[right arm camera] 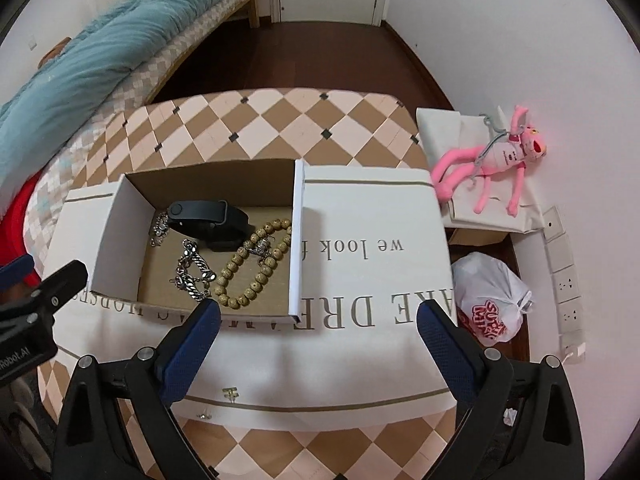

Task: Organize jewelry
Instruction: 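Withdraw both tools from the box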

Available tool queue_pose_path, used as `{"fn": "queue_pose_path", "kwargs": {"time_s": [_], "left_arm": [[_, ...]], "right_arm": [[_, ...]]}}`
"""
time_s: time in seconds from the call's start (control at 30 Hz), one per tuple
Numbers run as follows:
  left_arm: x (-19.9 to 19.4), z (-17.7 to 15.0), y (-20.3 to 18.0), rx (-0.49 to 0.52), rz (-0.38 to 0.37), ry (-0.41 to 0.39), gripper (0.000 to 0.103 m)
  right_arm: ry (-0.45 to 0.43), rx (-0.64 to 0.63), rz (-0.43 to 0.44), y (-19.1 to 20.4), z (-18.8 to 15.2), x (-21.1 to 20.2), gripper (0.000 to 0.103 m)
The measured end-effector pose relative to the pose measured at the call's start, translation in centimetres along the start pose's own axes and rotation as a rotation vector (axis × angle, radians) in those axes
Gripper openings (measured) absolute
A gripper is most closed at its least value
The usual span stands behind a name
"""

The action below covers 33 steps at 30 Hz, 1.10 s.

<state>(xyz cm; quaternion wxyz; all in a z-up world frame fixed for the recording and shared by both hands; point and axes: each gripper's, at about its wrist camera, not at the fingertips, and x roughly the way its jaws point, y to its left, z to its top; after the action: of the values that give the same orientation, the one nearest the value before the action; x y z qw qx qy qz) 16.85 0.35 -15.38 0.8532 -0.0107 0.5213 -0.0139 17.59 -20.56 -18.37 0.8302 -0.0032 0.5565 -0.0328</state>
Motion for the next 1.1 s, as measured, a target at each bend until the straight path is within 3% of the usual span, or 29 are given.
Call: {"fn": "queue_pose_path", "kwargs": {"time_s": [0.27,0.77,0.97,1.1], "left_arm": [[-4.6,-1.0,-0.3,-0.024,0.008,-0.059,0.103],[-13.4,-2.2,-2.3,0.053,-0.022,-0.183,0.103],[-14.3,-2.5,-2.3,0.037,-0.004,-0.191,0.103],[-13.4,-3.0,-1.8,0.018,0.031,-0.193,0.103]], "right_arm": [[-0.098,0.022,0.014,-1.0,-1.4,-5.4,0.1],[-0.276,0.043,0.021,-2.4,-3.2,-15.9,0.1],[-0.298,0.068,0.051,-3.1,-3.6,-17.9,0.1],[-0.266,0.082,0.064,-3.2,-3.8,-17.0,0.1]]}}
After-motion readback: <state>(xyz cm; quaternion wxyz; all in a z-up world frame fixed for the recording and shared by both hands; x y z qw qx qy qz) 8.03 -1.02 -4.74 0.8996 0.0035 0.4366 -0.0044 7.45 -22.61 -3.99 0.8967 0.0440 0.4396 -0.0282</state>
